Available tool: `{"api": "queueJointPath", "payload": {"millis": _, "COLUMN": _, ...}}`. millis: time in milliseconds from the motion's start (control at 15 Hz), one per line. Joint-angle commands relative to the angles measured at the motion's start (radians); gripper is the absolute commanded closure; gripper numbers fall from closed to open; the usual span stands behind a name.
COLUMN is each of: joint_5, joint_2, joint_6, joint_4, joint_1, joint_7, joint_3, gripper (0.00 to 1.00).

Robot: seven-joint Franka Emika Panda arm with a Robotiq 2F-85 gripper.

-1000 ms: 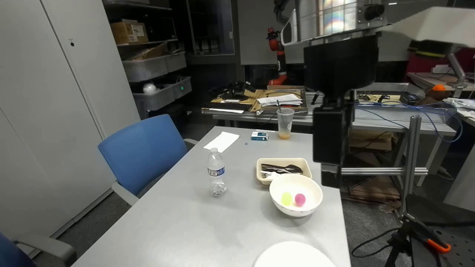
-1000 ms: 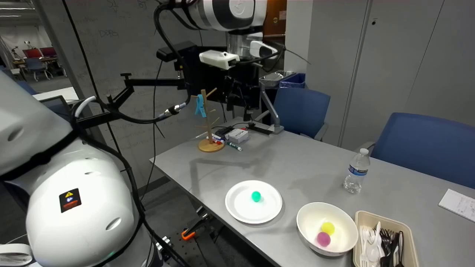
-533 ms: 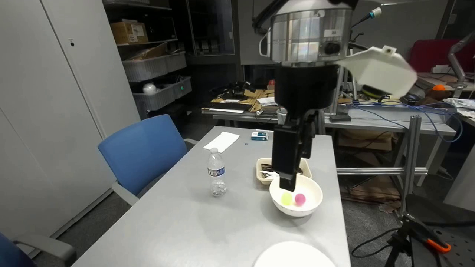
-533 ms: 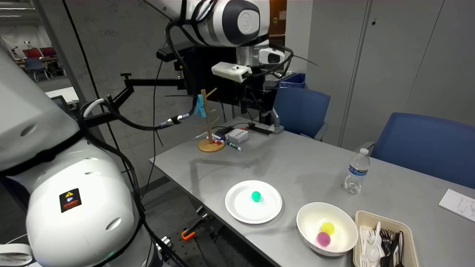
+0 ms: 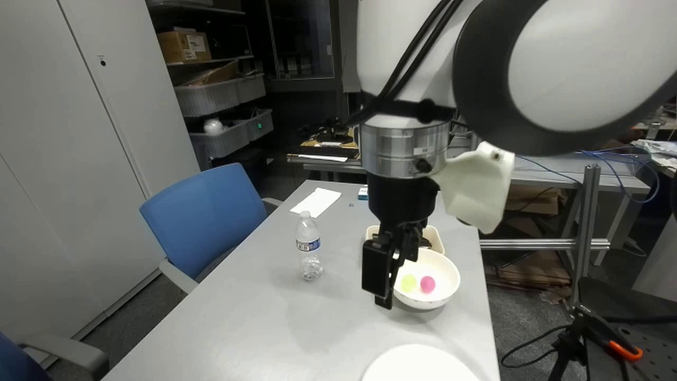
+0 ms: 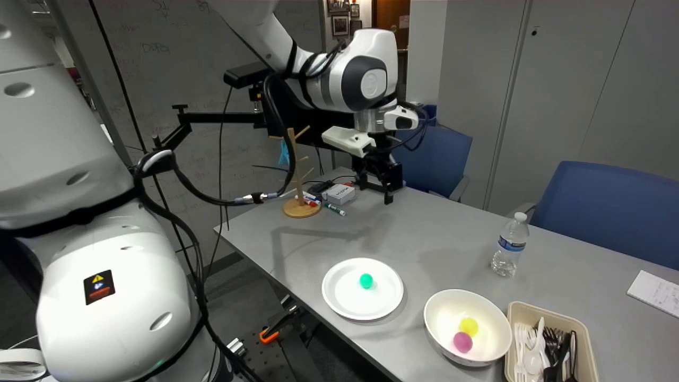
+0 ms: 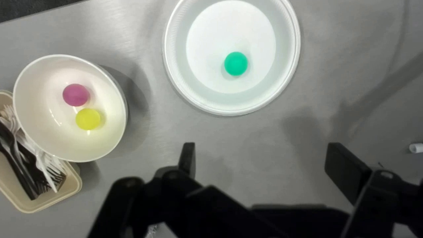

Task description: Move the green bowl to the white bowl

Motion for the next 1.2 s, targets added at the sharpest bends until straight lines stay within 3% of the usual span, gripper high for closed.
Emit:
{"api": "queueJointPath", "payload": {"millis": 0, "joint_5": -0.029, "joint_2": 0.096, "joint_6": 0.066, "joint_4": -0.001, "joint_1": 0.004, "joint_7": 0.045, "joint_3": -0.009, "gripper": 0.0}}
{"api": "queueJointPath", "payload": {"millis": 267, "joint_5": -0.028, "joint_2": 0.176, "joint_6": 0.085, "joint_4": -0.015, "joint_1": 0.02, "joint_7": 0.082, "joint_3": -0.016, "gripper": 0.0}}
{"api": "queueJointPath", "payload": {"millis": 333, "joint_5": -0.002, "joint_2": 0.148, "joint_6": 0.063, "joint_4": -0.014, "joint_1": 0.016, "joint_7": 0.038, "joint_3": -0.019, "gripper": 0.0}}
{"api": "queueJointPath", "payload": {"millis": 800, "joint_5": -0.025, "joint_2": 0.163, "joint_6": 0.06, "joint_4": -0.006, "joint_1": 0.024, "joint_7": 0.073, "joint_3": -0.021, "gripper": 0.0}}
{"api": "queueJointPath", "payload": {"millis": 1133, "joint_5": 0.008, "joint_2": 0.317, "joint_6": 0.106, "joint_4": 0.047, "joint_1": 0.01, "joint_7": 0.008, "joint_3": -0.035, "gripper": 0.0}}
